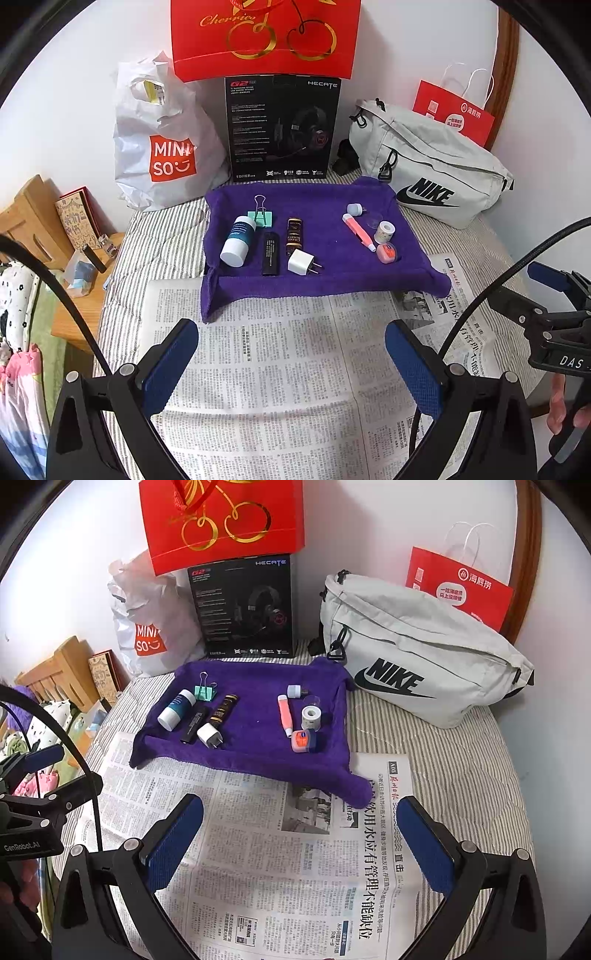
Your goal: Organize rigid objects
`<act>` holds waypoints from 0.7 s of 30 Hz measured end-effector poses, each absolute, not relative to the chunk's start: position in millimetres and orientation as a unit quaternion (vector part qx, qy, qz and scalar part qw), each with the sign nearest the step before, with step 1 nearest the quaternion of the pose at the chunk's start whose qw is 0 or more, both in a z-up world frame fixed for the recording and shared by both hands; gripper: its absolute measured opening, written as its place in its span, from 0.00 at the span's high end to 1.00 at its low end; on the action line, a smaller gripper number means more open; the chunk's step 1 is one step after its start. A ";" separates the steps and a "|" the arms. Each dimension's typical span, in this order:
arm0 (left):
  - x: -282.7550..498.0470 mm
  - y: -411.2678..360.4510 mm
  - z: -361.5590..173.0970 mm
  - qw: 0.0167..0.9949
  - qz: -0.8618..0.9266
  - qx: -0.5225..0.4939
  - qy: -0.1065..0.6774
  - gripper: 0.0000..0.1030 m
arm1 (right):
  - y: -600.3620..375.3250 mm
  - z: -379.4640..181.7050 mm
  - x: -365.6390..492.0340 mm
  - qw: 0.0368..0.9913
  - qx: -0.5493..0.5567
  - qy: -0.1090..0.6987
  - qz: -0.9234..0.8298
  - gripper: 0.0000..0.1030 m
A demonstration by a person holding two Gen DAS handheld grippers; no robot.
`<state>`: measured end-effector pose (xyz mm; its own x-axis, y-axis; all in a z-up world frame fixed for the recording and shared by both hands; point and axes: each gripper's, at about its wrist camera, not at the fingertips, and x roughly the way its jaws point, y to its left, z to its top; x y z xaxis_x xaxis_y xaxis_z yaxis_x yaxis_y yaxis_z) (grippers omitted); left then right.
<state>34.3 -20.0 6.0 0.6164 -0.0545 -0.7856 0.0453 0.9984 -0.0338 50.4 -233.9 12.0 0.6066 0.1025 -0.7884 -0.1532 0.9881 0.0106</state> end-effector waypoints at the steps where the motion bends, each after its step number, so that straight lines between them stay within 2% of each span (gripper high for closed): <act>1: 34.2 -19.9 6.1 0.899 -0.029 -0.005 0.437 0.01 | -233.9 11.9 50.3 0.896 -0.029 0.438 0.072 0.00; 21: 35.4 -20.1 8.0 0.899 -0.030 -0.002 0.437 0.01 | -235.7 12.3 50.9 0.896 -0.027 0.438 0.072 0.00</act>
<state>35.4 -20.1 8.0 0.6163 -0.0559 -0.7855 0.0525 0.9982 -0.0298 50.9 -235.7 12.3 0.6057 0.1048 -0.7888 -0.1516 0.9883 0.0149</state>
